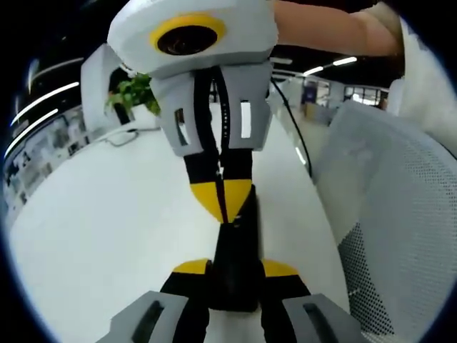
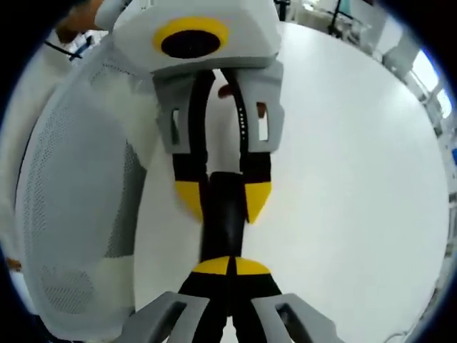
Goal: Press the specified remote control buttons in sequence, fully releasing each button before pressing the next.
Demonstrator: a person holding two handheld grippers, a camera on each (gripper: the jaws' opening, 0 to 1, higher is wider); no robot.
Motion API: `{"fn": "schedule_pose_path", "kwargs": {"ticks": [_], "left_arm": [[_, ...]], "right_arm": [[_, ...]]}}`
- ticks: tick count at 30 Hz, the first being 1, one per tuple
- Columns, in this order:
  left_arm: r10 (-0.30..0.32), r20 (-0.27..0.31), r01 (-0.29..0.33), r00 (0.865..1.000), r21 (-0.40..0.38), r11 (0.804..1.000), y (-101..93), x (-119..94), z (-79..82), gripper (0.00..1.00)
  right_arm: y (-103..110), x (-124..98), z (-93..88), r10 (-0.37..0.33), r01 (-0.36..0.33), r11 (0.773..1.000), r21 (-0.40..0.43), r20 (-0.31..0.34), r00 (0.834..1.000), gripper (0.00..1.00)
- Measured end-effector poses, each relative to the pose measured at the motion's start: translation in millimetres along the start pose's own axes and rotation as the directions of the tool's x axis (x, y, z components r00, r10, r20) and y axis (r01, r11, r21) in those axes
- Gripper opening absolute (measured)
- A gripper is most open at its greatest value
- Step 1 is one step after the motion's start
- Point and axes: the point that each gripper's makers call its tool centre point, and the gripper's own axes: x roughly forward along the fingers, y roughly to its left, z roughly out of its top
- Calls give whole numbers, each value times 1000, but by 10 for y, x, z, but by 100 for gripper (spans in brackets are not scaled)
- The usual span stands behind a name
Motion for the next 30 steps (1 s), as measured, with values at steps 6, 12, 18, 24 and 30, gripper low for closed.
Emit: {"fn": "schedule_pose_path", "kwargs": {"ticks": [6,12,18,24,30], "left_arm": [[0,0,0,1000,1,1000,-5,-1,5,25],[0,1,0,1000,0,1000,-10,-2,9,25],[1,-2,-1,1000,1,1000,-2,0,1,25],[3,-4,-3,1000,0,1000,3,2,-5,25],[4,-6,-4,1000,0,1000,-3,1,-5,25]], "right_arm": [[-2,-92,5,-14,14,1000,-5,16,1000,0],[27,-175,-12,-30,30,1000,-8,15,999,0],[54,-183,-48,-34,34,999,-11,3,999,0],[90,-138,-48,-33,33,999,-15,-1,999,0],[93,-66,-35,-42,42,999,-32,0,999,0]]}}
